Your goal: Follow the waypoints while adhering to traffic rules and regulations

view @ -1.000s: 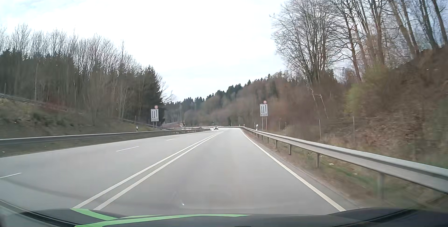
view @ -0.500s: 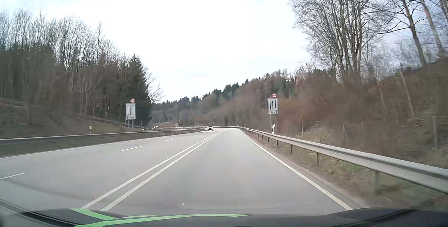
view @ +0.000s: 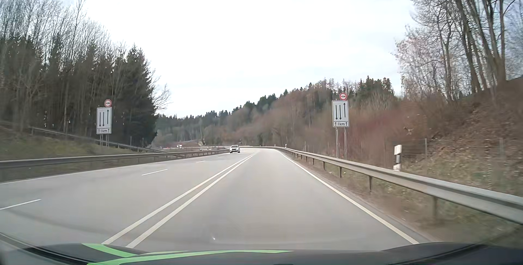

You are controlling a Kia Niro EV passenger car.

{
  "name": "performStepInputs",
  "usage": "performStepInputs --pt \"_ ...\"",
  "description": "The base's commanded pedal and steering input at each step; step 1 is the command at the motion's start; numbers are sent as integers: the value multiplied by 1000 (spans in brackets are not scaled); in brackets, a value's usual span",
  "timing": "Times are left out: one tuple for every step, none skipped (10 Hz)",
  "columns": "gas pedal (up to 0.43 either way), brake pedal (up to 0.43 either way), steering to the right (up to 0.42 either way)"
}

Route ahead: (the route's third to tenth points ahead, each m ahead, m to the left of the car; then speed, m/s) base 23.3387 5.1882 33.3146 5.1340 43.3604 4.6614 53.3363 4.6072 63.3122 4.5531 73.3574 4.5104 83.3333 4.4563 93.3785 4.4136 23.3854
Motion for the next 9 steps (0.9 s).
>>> performStepInputs --pt "169 0 6" --pt "169 0 6" --pt "169 0 5" --pt "169 0 4" --pt "169 0 4" --pt "157 0 3" --pt "157 0 3" --pt "157 0 3" --pt "150 0 2"
